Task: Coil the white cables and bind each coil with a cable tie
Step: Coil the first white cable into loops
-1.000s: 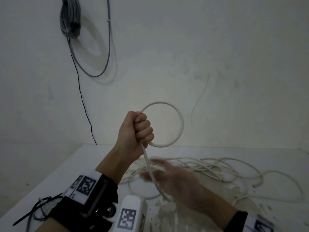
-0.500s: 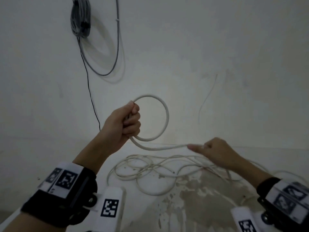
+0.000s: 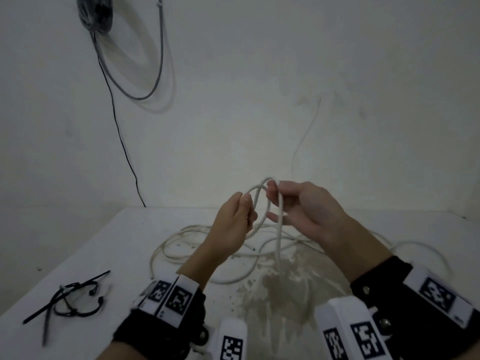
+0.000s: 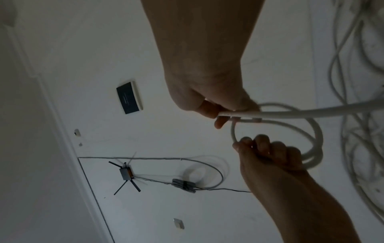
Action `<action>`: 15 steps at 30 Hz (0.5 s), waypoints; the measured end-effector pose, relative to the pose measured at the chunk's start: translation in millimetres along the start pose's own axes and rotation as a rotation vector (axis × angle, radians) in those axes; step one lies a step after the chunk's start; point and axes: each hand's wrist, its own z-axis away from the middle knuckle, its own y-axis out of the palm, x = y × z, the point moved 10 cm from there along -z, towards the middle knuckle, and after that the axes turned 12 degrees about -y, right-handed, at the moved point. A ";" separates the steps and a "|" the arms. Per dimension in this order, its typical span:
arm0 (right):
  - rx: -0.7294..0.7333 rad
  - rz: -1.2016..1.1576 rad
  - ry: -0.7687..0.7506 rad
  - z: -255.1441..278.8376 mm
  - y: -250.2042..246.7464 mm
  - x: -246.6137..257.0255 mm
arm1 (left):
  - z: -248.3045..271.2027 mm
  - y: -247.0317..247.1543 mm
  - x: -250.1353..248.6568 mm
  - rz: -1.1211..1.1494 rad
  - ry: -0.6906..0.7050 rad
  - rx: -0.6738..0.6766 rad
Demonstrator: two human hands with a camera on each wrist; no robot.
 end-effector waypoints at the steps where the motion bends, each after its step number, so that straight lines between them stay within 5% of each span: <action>1: 0.011 0.077 -0.007 4.9 0.0 -3.8 | 1.2 5.9 2.9 0.052 -0.014 0.006; 6: 0.023 0.232 -0.198 21.4 -6.1 -5.8 | 3.1 31.6 10.7 0.238 -0.032 0.065; 11: -0.076 0.581 -0.534 36.6 -15.6 13.6 | 8.9 59.7 23.3 0.540 -0.234 0.245; 15: 0.085 0.653 -0.552 43.2 -5.8 15.8 | 9.4 56.1 24.8 0.580 -0.206 0.261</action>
